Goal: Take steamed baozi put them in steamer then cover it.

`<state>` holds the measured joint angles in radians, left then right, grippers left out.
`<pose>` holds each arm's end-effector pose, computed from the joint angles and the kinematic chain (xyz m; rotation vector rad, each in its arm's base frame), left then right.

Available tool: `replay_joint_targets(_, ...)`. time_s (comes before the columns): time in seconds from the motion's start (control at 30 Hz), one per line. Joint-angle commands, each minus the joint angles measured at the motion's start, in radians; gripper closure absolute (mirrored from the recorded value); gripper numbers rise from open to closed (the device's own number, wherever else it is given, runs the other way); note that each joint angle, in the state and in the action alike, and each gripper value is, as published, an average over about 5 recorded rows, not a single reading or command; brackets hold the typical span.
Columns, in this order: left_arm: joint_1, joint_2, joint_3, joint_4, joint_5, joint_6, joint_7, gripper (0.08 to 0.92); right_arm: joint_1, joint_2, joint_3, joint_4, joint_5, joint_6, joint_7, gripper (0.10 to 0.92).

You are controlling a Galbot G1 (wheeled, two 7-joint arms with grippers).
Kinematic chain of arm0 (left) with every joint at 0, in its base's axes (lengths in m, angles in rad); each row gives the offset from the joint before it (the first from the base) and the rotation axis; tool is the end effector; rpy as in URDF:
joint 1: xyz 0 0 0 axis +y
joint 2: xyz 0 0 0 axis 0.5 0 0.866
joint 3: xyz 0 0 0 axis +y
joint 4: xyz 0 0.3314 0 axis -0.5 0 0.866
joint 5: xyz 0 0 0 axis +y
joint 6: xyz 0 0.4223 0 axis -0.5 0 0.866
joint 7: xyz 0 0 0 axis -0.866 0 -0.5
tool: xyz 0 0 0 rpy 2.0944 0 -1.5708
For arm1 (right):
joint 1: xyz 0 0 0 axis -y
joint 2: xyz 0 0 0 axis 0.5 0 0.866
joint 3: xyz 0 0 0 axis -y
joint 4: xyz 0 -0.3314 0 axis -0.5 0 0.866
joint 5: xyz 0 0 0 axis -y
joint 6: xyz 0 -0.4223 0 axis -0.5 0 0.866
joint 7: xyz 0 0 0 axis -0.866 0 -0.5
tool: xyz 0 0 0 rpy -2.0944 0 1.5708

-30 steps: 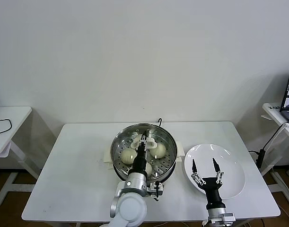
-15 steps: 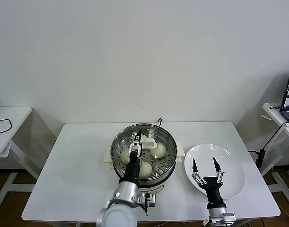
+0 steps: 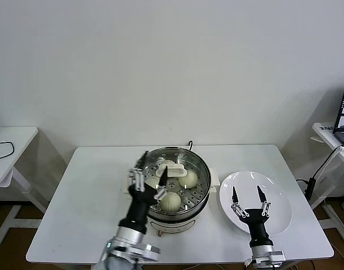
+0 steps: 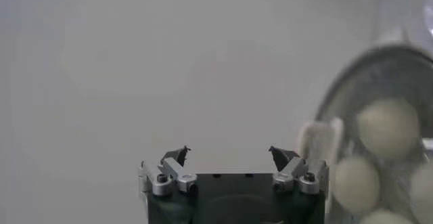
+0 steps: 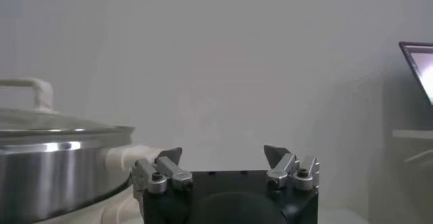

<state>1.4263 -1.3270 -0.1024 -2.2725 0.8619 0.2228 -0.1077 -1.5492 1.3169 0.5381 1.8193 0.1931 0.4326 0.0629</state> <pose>0.2405 -0.1138 -0.1915 0.1993 2.5974 1.1720 0.2535 -0.0629 -0.3887 -0.0027 2.9640 -0.0469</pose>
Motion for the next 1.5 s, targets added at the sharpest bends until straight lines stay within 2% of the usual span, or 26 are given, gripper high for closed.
replay_joint_targets(0.03, 0.122, -0.111, -0.406, 0.06, -0.785, -0.299, -0.002, 0.177, -0.019, -0.009, 0.031, 0.115, 0.028, -0.098, 0.003, 0.203)
replay_joint_targets(0.2, 0.14, -0.119, -0.457, 0.11, -0.786, -0.339, 0.064, 0.177, -0.024, -0.01, 0.049, 0.135, 0.034, -0.114, 0.003, 0.203)
replay_joint_targets(0.33, 0.149, -0.129, -0.473, 0.143, -0.786, -0.355, 0.085, 0.177, -0.028, -0.007, 0.052, 0.149, 0.044, -0.125, 0.0, 0.203)
replay_joint_targets(0.87, 0.177, -0.138, -0.476, 0.186, -0.78, -0.393, 0.103, 0.177, -0.046, 0.0, 0.058, 0.182, 0.046, -0.15, -0.004, 0.203)
replay_joint_targets(1.5, 0.19, -0.145, -0.469, 0.175, -0.778, -0.388, 0.108, 0.177, -0.045, -0.004, 0.062, 0.203, 0.037, -0.192, 0.001, 0.203)
